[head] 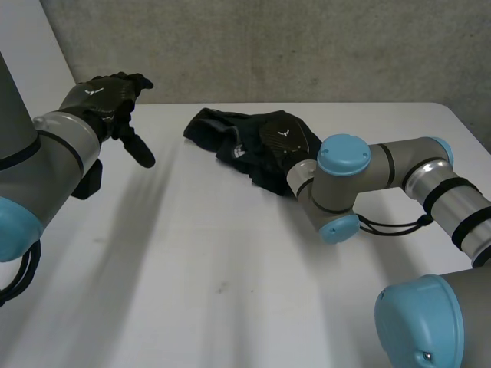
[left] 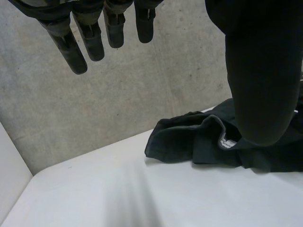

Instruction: Fold the shorts.

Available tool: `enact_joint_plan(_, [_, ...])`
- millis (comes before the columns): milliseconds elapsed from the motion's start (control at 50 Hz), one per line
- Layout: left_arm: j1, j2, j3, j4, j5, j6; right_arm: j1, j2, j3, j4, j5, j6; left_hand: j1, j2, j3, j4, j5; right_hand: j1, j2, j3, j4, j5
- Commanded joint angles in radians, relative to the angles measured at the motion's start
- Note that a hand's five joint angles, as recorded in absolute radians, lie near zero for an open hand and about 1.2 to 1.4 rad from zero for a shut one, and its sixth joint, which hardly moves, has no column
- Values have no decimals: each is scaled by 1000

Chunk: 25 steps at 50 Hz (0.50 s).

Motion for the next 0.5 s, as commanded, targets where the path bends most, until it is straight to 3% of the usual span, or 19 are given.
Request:
enact_joint_plan(20, [-1,5,-1,0,0,-2,1,-41,27,84,24,-9,14,-4,-26,-29,-44,463,230,223,211,251])
enact_joint_plan(180, [-7,9,-4,-2,-5,-2,-6,-450,336,92,-9,-28,14,-4,-26,-29,-44,463,230,223,211,251])
enact_joint_plan(320, [-21,16,-21,3,0,-5,-2,-743,481,83,-37,-128,14,-4,-26,-29,-44,463,230,223,211,251])
enact_joint_plan(500, [-41,2,-137,144,-2,-6,3,-957,603,95,-31,-168,14,-4,-26,-29,-44,463,230,223,211,251])
